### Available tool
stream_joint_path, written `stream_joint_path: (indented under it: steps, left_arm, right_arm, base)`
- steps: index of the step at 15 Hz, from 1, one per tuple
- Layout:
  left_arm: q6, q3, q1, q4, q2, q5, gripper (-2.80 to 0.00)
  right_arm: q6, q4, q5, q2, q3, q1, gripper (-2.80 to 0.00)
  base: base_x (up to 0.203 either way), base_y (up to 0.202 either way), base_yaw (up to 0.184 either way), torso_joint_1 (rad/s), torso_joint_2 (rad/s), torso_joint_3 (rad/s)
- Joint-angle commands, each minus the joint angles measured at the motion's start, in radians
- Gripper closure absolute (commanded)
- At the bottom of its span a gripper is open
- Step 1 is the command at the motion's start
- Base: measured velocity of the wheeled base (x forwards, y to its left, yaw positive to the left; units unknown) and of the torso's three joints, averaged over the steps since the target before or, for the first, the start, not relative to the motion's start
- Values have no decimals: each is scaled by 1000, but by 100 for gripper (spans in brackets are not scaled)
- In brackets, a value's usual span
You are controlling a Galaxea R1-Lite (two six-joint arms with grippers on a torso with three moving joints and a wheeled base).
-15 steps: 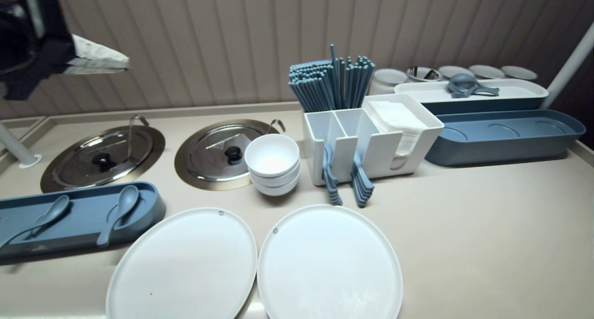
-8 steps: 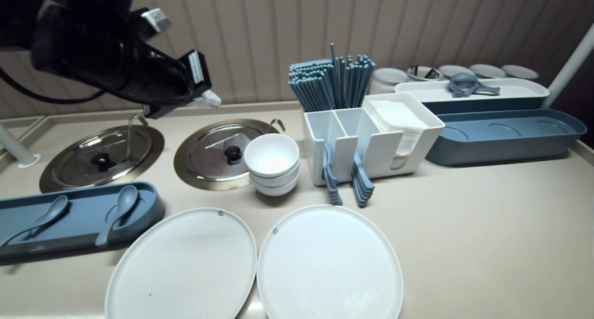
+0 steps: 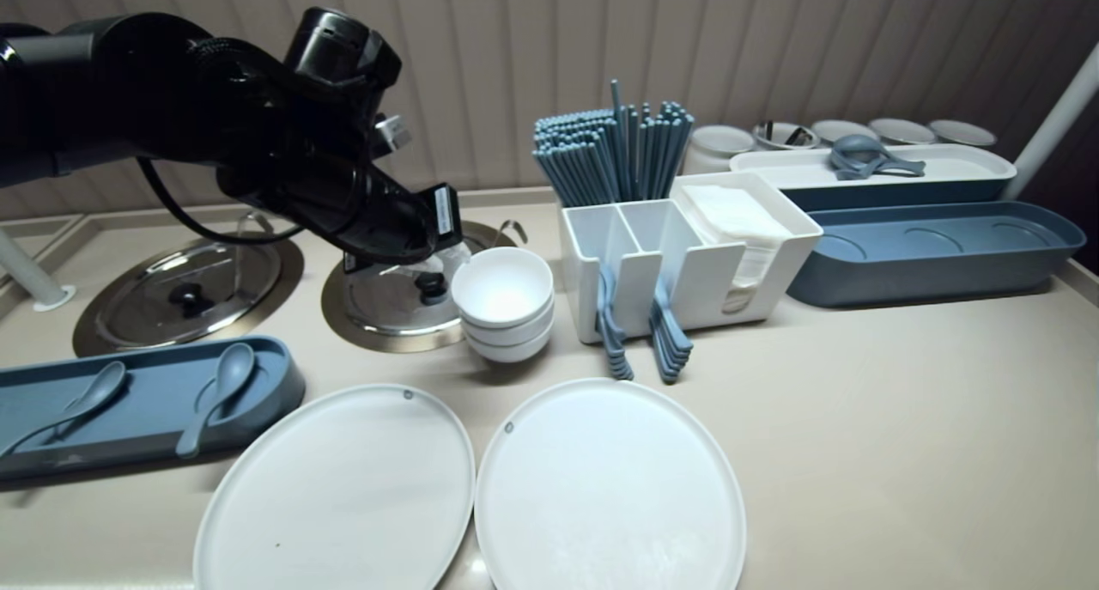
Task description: Pick the bowl and place it on the plate
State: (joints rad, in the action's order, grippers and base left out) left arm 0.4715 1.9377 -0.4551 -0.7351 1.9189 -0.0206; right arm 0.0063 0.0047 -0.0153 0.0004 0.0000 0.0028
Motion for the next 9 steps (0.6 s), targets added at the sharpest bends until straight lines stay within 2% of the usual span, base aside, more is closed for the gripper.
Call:
stream_joint_path:
  steps: [1,6,9]
  left_arm:
    - [-3,-3,0,-4,21,-1,-280]
    - [-11,-11,-2,-4,58,2,-280]
    - [-12,-5,-5,2,100,44,-280]
  right_arm:
    - [0,0,-1,1,0,0,0]
    - [1,0,-2,1,0,0,0]
    - [1,0,-2,1,0,0,0]
  base:
    - [0,0,0,0,0,0]
    - [0,0,0,0,0,0]
    - [0,0,0,0,0,0]
